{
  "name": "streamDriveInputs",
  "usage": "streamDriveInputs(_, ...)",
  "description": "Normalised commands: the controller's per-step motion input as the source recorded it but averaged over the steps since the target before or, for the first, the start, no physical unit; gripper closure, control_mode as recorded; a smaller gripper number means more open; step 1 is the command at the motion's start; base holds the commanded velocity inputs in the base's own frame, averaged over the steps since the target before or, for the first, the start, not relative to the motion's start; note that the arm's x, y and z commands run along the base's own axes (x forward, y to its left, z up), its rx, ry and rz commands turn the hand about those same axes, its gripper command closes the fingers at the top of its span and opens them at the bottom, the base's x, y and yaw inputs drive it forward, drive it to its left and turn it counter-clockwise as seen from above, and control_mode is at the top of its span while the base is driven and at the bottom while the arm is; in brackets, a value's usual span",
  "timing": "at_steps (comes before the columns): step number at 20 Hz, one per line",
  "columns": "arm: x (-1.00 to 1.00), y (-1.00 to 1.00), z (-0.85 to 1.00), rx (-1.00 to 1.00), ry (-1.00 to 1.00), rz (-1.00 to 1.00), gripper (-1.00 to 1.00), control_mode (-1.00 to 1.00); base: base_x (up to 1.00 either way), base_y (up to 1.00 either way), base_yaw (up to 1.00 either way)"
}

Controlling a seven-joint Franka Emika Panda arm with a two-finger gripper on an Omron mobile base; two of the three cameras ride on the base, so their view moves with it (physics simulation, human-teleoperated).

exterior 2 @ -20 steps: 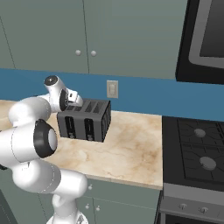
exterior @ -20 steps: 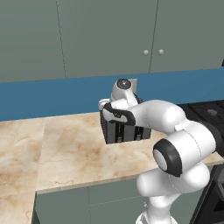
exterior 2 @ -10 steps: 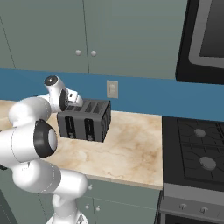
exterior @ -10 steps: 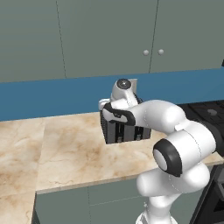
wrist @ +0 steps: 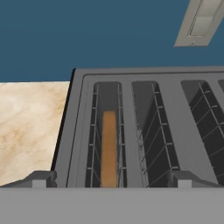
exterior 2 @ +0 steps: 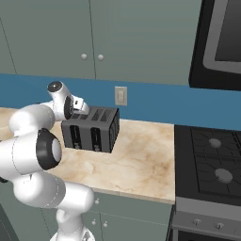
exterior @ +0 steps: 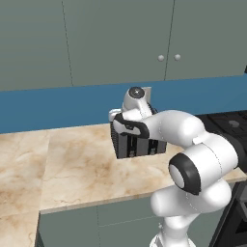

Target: Start the toaster. Once the lever pops up, take the bread to the plate on the dining counter.

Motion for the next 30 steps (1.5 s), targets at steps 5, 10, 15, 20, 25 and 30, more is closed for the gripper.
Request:
streamDriveInputs(5, 0.0, 0.0, 0.0, 0.0, 0.0, 0.0, -1.0, -1.0, 0.0, 0.0, 0.0)
streamDriveInputs(10, 0.0, 0.0, 0.0, 0.0, 0.0, 0.0, -1.0, -1.0, 0.0, 0.0, 0.0)
streamDriveInputs(15, 0.0, 0.0, 0.0, 0.0, 0.0, 0.0, -1.0, -1.0, 0.0, 0.0, 0.0)
streamDriveInputs(20, 0.0, 0.0, 0.0, 0.0, 0.0, 0.0, -1.0, -1.0, 0.0, 0.0, 0.0)
streamDriveInputs(25, 0.0, 0.0, 0.0, 0.0, 0.0, 0.0, -1.0, -1.0, 0.0, 0.0, 0.0)
streamDriveInputs(30, 0.0, 0.0, 0.0, 0.0, 0.0, 0.0, -1.0, -1.0, 0.0, 0.0, 0.0)
